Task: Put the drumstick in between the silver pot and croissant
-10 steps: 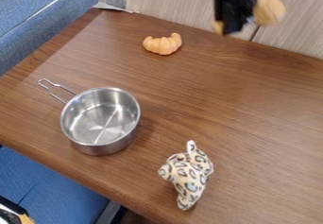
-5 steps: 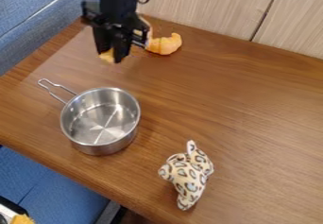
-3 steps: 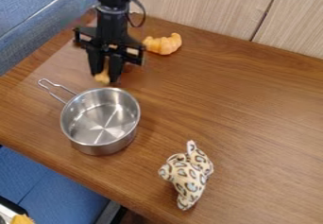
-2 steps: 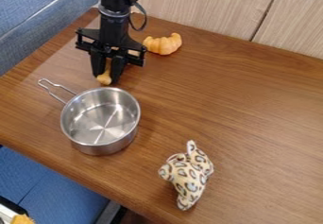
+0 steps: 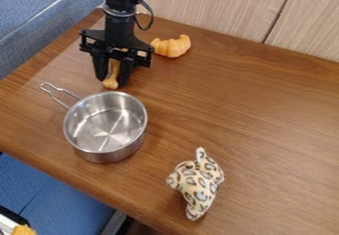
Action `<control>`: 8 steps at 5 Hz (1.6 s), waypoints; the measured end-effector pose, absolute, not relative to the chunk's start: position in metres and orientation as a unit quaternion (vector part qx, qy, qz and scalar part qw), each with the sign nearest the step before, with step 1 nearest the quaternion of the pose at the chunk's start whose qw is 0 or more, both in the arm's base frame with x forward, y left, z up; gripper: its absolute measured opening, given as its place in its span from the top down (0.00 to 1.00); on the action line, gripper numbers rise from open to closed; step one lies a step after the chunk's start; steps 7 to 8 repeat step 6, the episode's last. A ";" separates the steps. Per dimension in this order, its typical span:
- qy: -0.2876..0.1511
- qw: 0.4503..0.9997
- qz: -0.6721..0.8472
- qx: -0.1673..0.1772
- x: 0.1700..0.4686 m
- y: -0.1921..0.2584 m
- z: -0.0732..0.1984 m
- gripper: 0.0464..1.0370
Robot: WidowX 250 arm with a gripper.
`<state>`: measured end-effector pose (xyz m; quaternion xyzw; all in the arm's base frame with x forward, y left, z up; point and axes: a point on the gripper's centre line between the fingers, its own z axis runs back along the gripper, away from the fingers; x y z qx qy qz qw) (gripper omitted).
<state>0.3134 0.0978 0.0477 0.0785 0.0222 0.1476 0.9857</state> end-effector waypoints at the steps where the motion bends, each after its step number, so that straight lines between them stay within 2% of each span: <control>1: 0.018 0.986 0.131 0.096 0.314 0.099 0.051 0.10; 2: 0.026 0.990 0.091 0.108 0.315 0.089 0.053 0.03; 3: -0.029 0.989 0.086 0.113 0.322 0.085 0.085 0.04; 4: -0.055 0.989 0.078 0.109 0.324 0.078 0.102 0.04; 5: -0.062 0.990 0.076 0.104 0.329 0.076 0.112 0.04; 8: -0.059 0.990 0.075 0.103 0.329 0.076 0.112 0.04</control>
